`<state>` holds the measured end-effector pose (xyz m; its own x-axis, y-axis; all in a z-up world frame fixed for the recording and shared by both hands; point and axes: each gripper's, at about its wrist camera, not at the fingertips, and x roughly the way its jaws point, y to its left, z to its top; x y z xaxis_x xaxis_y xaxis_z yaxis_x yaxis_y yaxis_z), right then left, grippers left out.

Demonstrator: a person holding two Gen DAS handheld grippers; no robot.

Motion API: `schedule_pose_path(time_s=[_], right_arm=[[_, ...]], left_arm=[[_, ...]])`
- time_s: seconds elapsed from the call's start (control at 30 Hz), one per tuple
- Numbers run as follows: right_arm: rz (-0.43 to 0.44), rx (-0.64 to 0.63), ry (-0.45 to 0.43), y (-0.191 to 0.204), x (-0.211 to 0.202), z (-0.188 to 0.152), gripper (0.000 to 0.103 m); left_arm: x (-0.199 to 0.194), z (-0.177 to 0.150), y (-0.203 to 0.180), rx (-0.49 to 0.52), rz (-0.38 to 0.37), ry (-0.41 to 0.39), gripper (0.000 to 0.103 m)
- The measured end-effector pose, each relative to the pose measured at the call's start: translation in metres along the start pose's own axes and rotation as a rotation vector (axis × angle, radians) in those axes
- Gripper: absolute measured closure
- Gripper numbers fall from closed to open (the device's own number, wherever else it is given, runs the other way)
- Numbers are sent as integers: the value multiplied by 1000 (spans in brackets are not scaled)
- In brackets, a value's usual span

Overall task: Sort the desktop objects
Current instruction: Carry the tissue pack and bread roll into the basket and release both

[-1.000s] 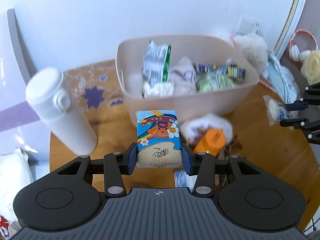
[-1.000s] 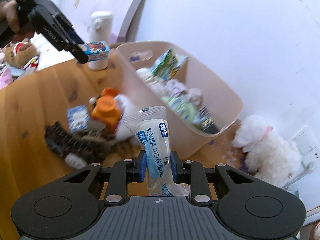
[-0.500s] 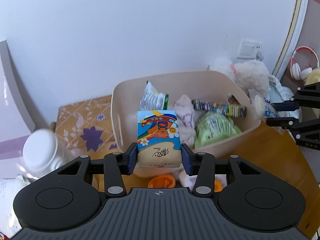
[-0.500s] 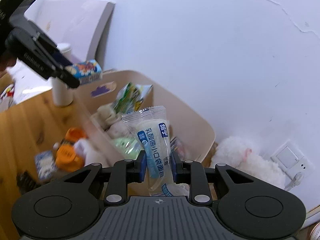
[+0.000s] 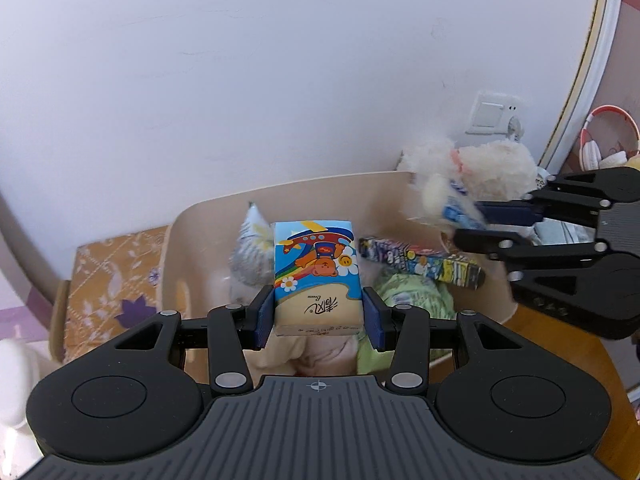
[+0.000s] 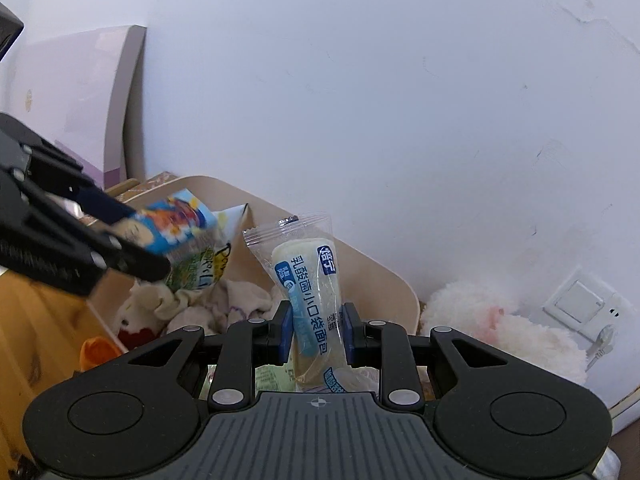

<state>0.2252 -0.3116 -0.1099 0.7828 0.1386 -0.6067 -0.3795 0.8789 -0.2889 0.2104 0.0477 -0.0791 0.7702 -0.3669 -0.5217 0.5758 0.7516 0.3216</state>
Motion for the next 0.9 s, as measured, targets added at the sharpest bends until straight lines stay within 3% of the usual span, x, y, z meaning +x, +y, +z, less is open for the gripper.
schedule_pose_path(time_s=[0.47,0.5,0.57,0.7,0.9], right_arm=[[-24,-37,100,13,44,-4,75],[-26,-43,94,14,44,-5,67],[-20,-51,79,15,41,-6,66],[-26,-66,55,15,33,-7,50],[-14,-39,5,12,9,-6,32]], left_arm=[[56,-9,-8,52,-17,117,56],[57,-11,-8,68,-17,116,56],[56,-12,-7,81,-8,116,55],[52,-13,-1,48,-9,105,36],[37,-14,4,20,4,75,32]])
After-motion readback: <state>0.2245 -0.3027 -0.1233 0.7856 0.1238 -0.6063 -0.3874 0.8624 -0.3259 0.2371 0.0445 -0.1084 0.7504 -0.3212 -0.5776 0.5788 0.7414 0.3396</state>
